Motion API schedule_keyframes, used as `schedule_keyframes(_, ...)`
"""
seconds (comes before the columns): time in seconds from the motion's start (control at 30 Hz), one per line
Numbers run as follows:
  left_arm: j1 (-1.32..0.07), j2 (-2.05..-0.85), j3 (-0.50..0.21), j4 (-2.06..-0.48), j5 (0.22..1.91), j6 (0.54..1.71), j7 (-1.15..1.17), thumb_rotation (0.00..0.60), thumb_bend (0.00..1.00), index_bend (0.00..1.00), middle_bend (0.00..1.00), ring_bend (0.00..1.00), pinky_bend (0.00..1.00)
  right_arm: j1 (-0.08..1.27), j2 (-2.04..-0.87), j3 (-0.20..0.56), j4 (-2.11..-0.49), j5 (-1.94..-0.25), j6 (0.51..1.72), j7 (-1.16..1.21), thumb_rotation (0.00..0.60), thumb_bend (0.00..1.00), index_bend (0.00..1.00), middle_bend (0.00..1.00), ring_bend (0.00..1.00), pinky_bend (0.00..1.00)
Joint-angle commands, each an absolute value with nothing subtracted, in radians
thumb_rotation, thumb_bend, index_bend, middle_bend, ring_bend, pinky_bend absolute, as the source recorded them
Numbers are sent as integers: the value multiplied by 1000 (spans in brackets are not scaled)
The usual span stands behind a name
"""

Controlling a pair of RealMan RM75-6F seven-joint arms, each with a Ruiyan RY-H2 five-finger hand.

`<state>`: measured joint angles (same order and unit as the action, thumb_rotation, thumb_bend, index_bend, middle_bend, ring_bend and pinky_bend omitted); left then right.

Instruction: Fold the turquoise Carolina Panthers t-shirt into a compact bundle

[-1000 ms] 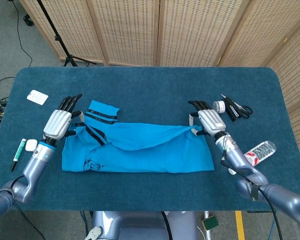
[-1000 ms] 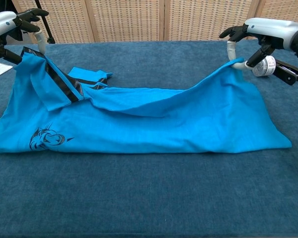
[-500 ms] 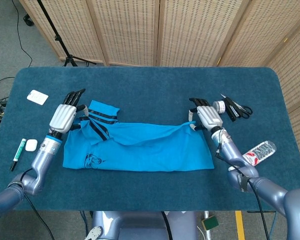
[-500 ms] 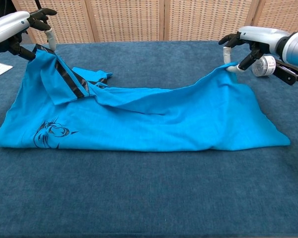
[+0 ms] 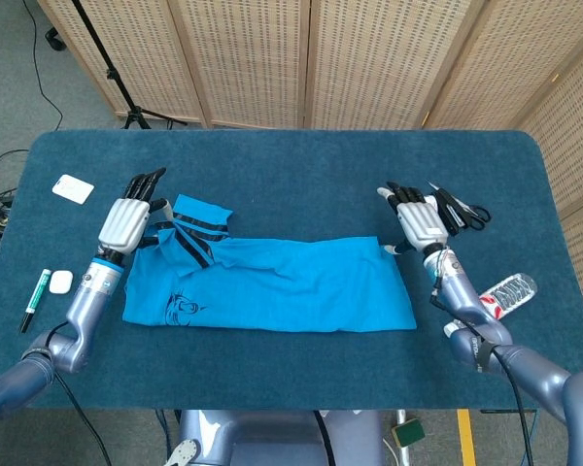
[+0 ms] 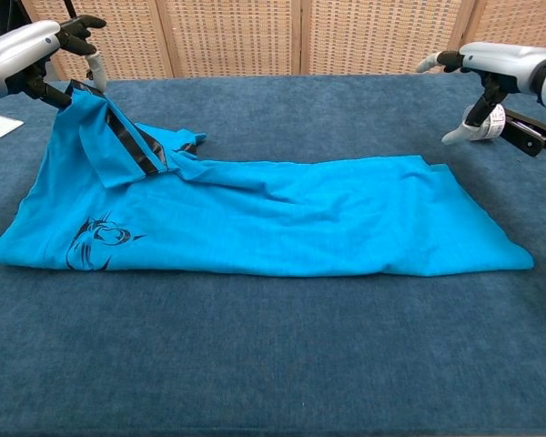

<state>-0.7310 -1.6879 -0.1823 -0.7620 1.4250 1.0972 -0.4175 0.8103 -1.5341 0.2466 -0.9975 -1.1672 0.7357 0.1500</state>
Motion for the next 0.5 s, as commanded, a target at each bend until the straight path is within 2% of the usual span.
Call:
schedule_keyframes(0.03,-735,-1697,-185,-747,1420,1091,-424,600,629,799,0,0,0,722,-1412,238,-1178,-1181,859,119,600,105,0,0,0,0)
schedule_keyframes(0.27,-740,-1721,-192,-702,1414,1100,-447,600,629,800,0,0,0,576,-1247,173,-1369,-1318,1051,178,600,105,0,0,0,0)
schedule_keyframes(0.5,-751,-1746,-204,-642,1405,1100,-473,600,629,799,0,0,0,473,-1202,108,-1396,-1429,1196,258,600,105,0,0,0,0)
